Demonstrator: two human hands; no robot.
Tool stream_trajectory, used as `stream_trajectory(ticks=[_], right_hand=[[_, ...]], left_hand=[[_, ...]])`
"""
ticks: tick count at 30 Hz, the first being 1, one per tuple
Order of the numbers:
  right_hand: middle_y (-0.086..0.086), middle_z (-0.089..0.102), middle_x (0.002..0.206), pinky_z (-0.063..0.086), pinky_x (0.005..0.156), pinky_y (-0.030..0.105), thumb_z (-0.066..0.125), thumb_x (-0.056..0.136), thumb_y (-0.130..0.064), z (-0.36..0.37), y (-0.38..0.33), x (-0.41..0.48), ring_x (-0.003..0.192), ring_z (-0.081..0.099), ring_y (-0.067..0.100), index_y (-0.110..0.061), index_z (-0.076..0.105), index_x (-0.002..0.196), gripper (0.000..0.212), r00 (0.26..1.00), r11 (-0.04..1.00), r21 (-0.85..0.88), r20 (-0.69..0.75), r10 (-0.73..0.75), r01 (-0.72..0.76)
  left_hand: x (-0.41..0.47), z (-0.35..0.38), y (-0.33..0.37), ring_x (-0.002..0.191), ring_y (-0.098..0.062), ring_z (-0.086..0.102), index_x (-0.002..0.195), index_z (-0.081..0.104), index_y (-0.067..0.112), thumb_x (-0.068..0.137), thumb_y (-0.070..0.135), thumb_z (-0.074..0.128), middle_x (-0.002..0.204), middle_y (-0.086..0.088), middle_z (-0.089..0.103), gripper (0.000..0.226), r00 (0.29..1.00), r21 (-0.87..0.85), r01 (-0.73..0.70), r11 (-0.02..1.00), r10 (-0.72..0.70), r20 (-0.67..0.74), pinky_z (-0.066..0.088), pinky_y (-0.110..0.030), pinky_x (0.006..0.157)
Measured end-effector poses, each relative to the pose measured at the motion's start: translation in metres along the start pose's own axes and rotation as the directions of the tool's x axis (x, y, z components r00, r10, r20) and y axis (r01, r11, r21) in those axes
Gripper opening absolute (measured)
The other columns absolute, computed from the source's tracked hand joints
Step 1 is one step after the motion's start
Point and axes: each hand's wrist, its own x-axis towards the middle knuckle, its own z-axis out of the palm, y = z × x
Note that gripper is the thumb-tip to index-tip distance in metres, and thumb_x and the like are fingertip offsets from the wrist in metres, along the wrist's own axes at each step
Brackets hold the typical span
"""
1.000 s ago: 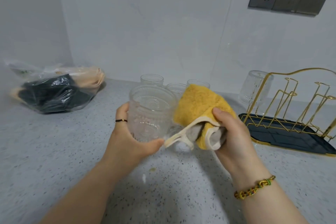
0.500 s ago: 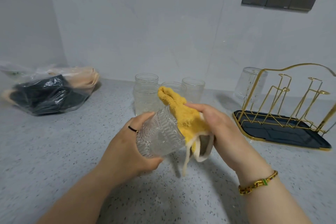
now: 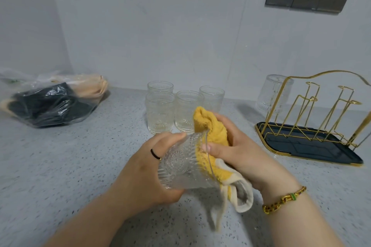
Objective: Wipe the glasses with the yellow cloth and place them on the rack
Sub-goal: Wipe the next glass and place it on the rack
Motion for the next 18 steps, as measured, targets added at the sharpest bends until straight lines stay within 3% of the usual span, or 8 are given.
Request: stream_trajectory(ticks=[4, 8, 10, 12, 13, 14, 16, 18], right_hand=[[-0.006, 0.065, 0.076, 0.05, 0.061, 0.013, 0.071, 0.071, -0.011, -0.001, 0.001, 0.001, 0.064, 0.061, -0.002, -0.025, 0.059, 0.089, 0.025, 0.998, 0.991, -0.134, -0.059, 0.001, -0.009], [-0.013, 0.062, 0.058, 0.043, 0.05, 0.008, 0.071, 0.072, -0.008, 0.001, 0.003, 0.003, 0.05, 0.055, -0.007, -0.02, 0.062, 0.079, 0.018, 0.989, 0.988, -0.15, -0.143, -0.042, 0.02], [-0.015, 0.063, 0.054, 0.042, 0.049, 0.008, 0.072, 0.071, -0.006, 0.006, 0.005, 0.004, 0.05, 0.056, -0.008, -0.022, 0.062, 0.077, 0.019, 0.983, 0.989, -0.133, -0.166, -0.081, 0.059], [-0.017, 0.064, 0.055, 0.043, 0.051, 0.008, 0.072, 0.071, -0.005, 0.011, 0.004, 0.005, 0.052, 0.057, -0.007, -0.024, 0.061, 0.077, 0.022, 0.974, 0.987, -0.116, -0.184, -0.129, 0.109], [-0.017, 0.064, 0.056, 0.044, 0.053, 0.009, 0.072, 0.07, -0.005, 0.014, 0.005, 0.005, 0.054, 0.057, -0.007, -0.024, 0.061, 0.077, 0.023, 0.968, 0.984, -0.121, -0.196, -0.154, 0.132], [-0.014, 0.065, 0.059, 0.046, 0.055, 0.011, 0.072, 0.07, -0.005, 0.016, 0.006, 0.005, 0.056, 0.058, -0.005, -0.025, 0.061, 0.077, 0.024, 0.963, 0.98, -0.127, -0.207, -0.174, 0.15], [-0.009, 0.065, 0.067, 0.05, 0.059, 0.014, 0.073, 0.069, -0.005, 0.022, 0.006, 0.005, 0.062, 0.06, 0.0, -0.025, 0.061, 0.08, 0.025, 0.959, 0.979, -0.132, -0.218, -0.183, 0.157], [-0.006, 0.066, 0.073, 0.051, 0.061, 0.015, 0.071, 0.071, -0.006, 0.027, 0.007, 0.005, 0.065, 0.061, 0.003, -0.025, 0.061, 0.083, 0.025, 0.965, 0.985, -0.117, -0.215, -0.151, 0.128]], left_hand=[[-0.002, 0.006, 0.001, 0.113, 0.016, 0.039, 0.116, 0.015, 0.076, 0.049, 0.052, 0.065, 0.123, 0.044, 0.03, 0.087, 0.999, -0.033, 0.031, 0.999, -0.029, 0.043, 0.035, 0.001, 0.086], [0.002, 0.001, 0.007, 0.111, 0.019, 0.04, 0.104, 0.022, 0.08, 0.037, 0.059, 0.068, 0.116, 0.049, 0.032, 0.084, 0.965, -0.18, 0.25, 0.951, -0.228, 0.132, 0.037, -0.001, 0.083], [0.007, -0.005, 0.008, 0.111, 0.009, 0.046, 0.104, 0.036, 0.067, 0.04, 0.057, 0.067, 0.115, 0.042, 0.039, 0.072, 0.932, -0.328, 0.362, 0.873, -0.336, 0.135, 0.042, -0.011, 0.084], [0.011, -0.007, 0.007, 0.116, -0.003, 0.045, 0.108, 0.046, 0.049, 0.064, 0.063, 0.061, 0.113, 0.03, 0.046, 0.049, 0.879, -0.432, 0.462, 0.775, -0.465, 0.107, 0.039, -0.017, 0.091], [0.013, -0.009, 0.009, 0.115, -0.01, 0.049, 0.108, 0.053, 0.038, 0.072, 0.069, 0.048, 0.11, 0.021, 0.051, 0.048, 0.825, -0.496, 0.54, 0.68, -0.544, 0.153, 0.04, -0.024, 0.095], [0.014, -0.009, 0.009, 0.107, -0.016, 0.057, 0.104, 0.06, 0.026, 0.068, 0.071, 0.035, 0.104, 0.012, 0.06, 0.062, 0.779, -0.564, 0.594, 0.574, -0.587, 0.222, 0.045, -0.033, 0.094], [0.012, -0.011, 0.009, 0.071, -0.021, 0.067, 0.087, 0.065, 0.016, 0.067, 0.067, 0.031, 0.076, -0.001, 0.071, 0.065, 0.708, -0.605, 0.665, 0.437, -0.626, 0.326, 0.057, -0.034, 0.065], [0.013, -0.011, 0.009, 0.047, -0.019, 0.059, 0.075, 0.064, 0.013, 0.082, 0.057, 0.036, 0.052, -0.003, 0.066, 0.053, 0.685, -0.604, 0.674, 0.425, -0.665, 0.297, 0.051, -0.027, 0.044]])
